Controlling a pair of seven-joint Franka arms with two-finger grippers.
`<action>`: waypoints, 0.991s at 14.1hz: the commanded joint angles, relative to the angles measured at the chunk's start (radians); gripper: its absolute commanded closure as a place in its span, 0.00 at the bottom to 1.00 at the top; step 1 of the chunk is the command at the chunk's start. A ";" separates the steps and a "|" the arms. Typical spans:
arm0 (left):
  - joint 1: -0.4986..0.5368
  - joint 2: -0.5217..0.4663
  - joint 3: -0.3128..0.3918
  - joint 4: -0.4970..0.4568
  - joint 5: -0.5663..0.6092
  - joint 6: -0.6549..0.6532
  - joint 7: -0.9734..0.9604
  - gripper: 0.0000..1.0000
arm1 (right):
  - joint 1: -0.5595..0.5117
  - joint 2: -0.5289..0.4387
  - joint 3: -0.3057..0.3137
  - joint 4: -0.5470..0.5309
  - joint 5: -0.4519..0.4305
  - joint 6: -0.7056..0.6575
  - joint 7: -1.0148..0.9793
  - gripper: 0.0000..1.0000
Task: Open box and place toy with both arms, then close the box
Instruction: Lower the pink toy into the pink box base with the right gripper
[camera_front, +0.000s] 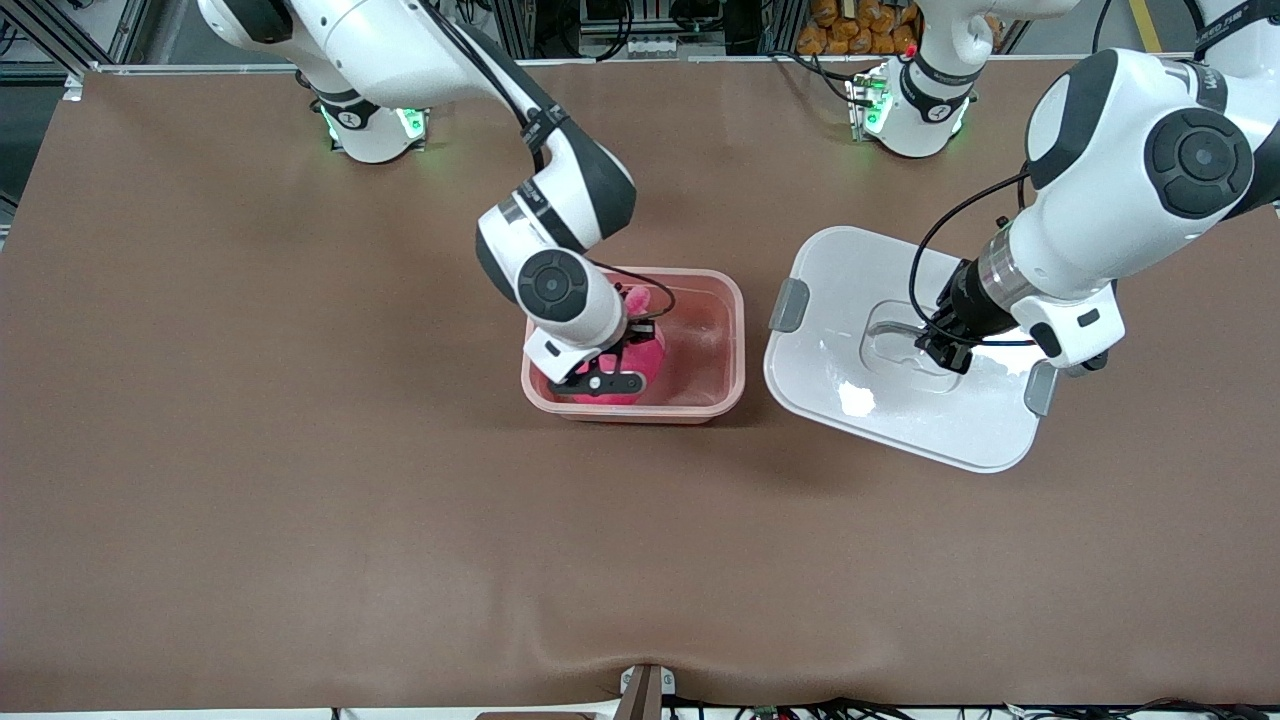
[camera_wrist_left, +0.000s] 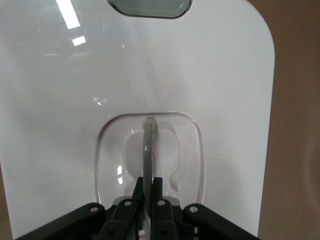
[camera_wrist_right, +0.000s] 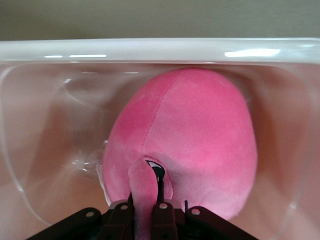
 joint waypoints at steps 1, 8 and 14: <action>0.010 -0.034 -0.001 -0.025 -0.035 -0.004 0.026 1.00 | 0.047 0.049 -0.005 0.028 0.013 0.049 0.054 1.00; 0.011 -0.035 0.000 -0.027 -0.035 -0.016 0.039 1.00 | 0.083 0.124 -0.003 0.029 0.016 0.215 0.076 1.00; 0.011 -0.035 0.000 -0.025 -0.035 -0.014 0.039 1.00 | 0.085 0.109 -0.005 0.034 0.005 0.223 0.065 0.00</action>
